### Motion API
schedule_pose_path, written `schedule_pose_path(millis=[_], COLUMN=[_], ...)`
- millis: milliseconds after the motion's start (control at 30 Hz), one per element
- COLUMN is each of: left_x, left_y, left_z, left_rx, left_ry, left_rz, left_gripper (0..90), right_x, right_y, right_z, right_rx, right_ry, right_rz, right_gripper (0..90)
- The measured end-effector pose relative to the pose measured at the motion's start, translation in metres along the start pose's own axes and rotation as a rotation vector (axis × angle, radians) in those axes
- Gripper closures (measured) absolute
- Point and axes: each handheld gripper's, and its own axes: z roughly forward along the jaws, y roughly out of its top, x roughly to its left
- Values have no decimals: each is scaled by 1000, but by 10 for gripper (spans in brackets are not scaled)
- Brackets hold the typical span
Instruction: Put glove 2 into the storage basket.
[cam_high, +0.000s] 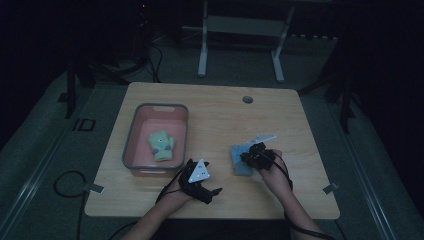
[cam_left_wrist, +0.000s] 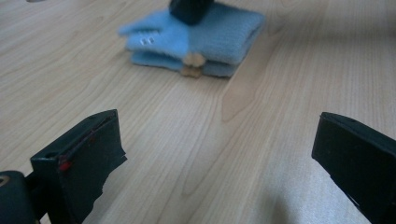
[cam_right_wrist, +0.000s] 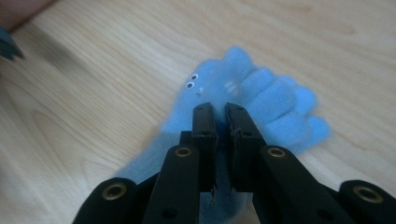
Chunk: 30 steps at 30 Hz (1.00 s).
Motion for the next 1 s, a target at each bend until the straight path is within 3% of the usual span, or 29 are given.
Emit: schedule_pose_path(millis=[267,433,500,600,700,733,800,867,1000], left_x=[-1,-1,-1,-2,-2,-3,-6,-8,-10], left_y=[0,3,5,9,13,19,26,32,41], left_z=[0,1,1,0,0,1,3,7,15], left_rx=[2,12,-14,-31,-28,-2,29,36,45], left_ry=[3,11,15,16,4,-21,-14,-13,-60], left_rz=[21,34,42,49,31,5,-9,7,68], left_gripper=[20,20,32,33,45,45,52,86,94], right_x=[-5,-6,-8,-13,-17,-19,-26,-30,-35], right_y=[-3,-2,-2,-2,-3,-4,-6,-7,-8], right_z=[10,-2,-9,-18,-24,-27,-30,-31,-36], right_rx=[24,-3,-30,-56,-85,-96,-92,-98,-126], right_ry=[7,11,28,28,51,51,50,57,64], right_rz=[0,-8,-7,-4,5,2,7,10,37], right_gripper=[776,659,571,512,500,502,501,480,418])
